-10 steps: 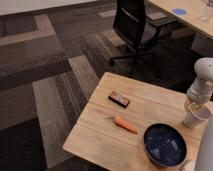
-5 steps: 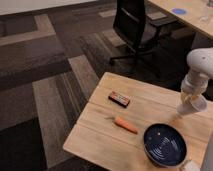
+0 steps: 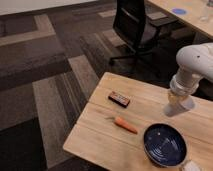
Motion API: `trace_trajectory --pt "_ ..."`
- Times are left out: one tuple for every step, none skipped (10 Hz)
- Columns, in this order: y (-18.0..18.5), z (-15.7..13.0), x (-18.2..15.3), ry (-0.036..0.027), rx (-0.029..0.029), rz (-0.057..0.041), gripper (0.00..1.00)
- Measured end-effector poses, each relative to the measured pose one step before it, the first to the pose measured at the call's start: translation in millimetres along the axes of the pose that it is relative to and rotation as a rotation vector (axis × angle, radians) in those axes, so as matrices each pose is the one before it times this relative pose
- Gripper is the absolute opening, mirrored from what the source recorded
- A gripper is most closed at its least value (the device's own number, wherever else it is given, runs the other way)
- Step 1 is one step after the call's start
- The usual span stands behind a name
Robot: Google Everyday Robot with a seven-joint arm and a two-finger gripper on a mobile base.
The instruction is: Place the ceramic cup in the ceramic bowl
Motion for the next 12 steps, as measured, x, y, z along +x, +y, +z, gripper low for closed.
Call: trace_trajectory --pt "2.92 -2.39 5.91 0.00604 -0.00318 -0.01324 0.00" --pt "-4.37 -1.46 9.72 0.00651 0.03696 0.00937 0.00" --pt "-2.80 2.51 2.01 -0.00910 0.02784 0.02793 0.00" --pt "7.55 6.62 4.07 0.00221 0.00871 0.01142 0.00" --pt "12.61 8.42 2.70 0.01254 -0.01023 -0.00833 0.00" --pt "11.38 6.00 3.00 0.01510 -0.01103 -0.01467 0.00" --pt "5.02 2.79 0.52 0.00702 -0.00200 -0.00781 0.00" --pt "5.40 2.13 0.89 0.01249 0.00278 -0.00415 0.00" --pt "2.15 0.94 1.03 0.00692 0.00139 -0.00220 0.00" --pt "5.63 2.50 2.57 0.01906 -0.01221 -0.00270 0.00" --pt "8.64 11.18 4.51 0.04799 -0.04571 0.01170 0.00" --pt "1.17 12.74 2.21 0.04295 -0.02583 0.01602 0.00"
